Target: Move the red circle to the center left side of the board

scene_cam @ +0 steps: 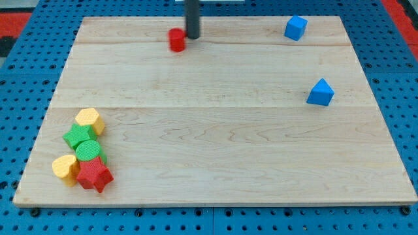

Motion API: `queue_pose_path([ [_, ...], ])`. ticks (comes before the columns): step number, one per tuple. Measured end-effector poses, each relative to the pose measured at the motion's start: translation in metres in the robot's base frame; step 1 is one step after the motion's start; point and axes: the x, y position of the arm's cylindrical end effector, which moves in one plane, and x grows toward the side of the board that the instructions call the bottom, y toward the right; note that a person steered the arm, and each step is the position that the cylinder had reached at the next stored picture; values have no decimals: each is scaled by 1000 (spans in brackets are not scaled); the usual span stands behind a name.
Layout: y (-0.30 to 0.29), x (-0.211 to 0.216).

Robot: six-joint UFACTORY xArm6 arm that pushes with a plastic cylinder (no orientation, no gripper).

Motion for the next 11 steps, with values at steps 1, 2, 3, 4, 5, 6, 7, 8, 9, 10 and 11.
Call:
queue_pose_path([
  [1,-22,15],
  [2,-22,15],
  [3,-22,15],
  [4,-22,10],
  [5,-23,-18],
  [6,-58,12],
  [7,-85,30],
  [8,-106,14],
  [9,-87,41],
  [10,-133,68],
  [11,-127,53],
])
